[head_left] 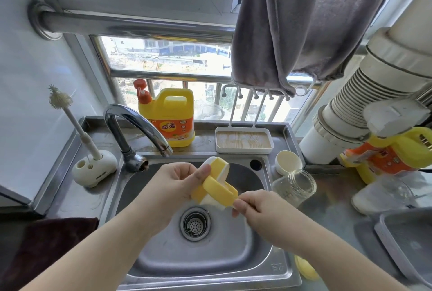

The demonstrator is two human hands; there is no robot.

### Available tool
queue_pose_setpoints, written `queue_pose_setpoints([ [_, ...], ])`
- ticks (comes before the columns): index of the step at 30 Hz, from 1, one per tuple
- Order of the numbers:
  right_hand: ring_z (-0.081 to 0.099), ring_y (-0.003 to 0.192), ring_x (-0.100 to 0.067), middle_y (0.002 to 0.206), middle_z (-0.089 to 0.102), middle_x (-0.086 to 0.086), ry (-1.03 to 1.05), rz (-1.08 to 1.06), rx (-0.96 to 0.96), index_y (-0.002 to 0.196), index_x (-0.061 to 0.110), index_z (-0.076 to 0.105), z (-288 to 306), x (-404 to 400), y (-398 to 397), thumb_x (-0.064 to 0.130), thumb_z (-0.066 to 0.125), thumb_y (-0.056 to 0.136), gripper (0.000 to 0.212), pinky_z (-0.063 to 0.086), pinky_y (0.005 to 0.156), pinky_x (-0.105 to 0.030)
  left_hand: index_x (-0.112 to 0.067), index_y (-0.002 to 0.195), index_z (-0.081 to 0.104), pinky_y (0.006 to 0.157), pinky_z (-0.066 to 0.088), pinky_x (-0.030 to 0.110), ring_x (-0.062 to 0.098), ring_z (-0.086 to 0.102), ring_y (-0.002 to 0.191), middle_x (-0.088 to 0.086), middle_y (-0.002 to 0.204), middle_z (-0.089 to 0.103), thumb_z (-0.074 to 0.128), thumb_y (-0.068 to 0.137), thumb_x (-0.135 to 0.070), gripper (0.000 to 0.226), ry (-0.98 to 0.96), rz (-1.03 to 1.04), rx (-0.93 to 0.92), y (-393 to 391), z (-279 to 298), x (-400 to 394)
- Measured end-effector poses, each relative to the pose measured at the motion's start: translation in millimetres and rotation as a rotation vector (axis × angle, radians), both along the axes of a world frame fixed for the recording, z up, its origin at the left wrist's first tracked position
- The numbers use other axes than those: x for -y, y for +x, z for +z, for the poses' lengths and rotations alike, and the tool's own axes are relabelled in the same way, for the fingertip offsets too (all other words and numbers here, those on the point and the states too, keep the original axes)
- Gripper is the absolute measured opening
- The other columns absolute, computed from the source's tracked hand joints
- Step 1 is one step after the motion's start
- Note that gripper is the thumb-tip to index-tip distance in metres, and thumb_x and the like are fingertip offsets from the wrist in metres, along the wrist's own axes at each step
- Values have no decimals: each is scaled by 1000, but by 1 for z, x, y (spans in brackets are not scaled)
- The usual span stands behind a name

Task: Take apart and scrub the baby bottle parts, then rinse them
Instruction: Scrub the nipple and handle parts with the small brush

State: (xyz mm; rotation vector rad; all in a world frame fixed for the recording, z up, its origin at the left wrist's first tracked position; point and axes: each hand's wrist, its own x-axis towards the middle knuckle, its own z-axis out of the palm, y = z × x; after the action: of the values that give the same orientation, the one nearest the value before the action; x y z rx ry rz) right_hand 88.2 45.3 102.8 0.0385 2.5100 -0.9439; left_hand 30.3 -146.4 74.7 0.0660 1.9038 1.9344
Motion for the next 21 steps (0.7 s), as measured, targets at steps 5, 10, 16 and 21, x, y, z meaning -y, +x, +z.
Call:
queue_pose_setpoints([
  [5, 56, 84, -22, 84, 59, 3, 416, 24, -274, 94, 23, 53, -16, -13, 5, 48, 30, 98, 34, 33, 62, -32, -11, 61, 58, 49, 38, 14, 6, 46, 51, -3, 54, 53, 68, 71, -45, 37, -15, 58, 55, 2, -13, -3],
  [10, 53, 61, -10, 61, 54, 7, 306, -200, -179, 84, 25, 60, -28, -65, 32, 42, 43, 96, 27, 36, 52, -23, -6, 84, 66, 79, 49, 29, 4, 59, 84, -4, 87, 70, 65, 88, -29, 24, -222, -93, 33, 8, -44, -20],
  [16, 42, 38, -3, 44, 50, 7, 181, -568, -167, 79, 27, 64, -29, -128, 87, 31, 47, 95, 23, 30, 41, -16, -7, 85, 63, 66, 43, 36, 19, 51, 68, 7, 73, 61, 65, 67, -43, 40, -396, -287, 193, 18, -71, -86],
  [21, 43, 43, -7, 47, 50, 6, 38, -790, -147, 77, 27, 65, -44, -153, 133, 38, 47, 92, 27, 39, 54, -30, -6, 84, 60, 57, 35, 24, 14, 48, 68, 3, 81, 56, 62, 88, -31, 25, -653, -388, -23, 39, -78, -154],
])
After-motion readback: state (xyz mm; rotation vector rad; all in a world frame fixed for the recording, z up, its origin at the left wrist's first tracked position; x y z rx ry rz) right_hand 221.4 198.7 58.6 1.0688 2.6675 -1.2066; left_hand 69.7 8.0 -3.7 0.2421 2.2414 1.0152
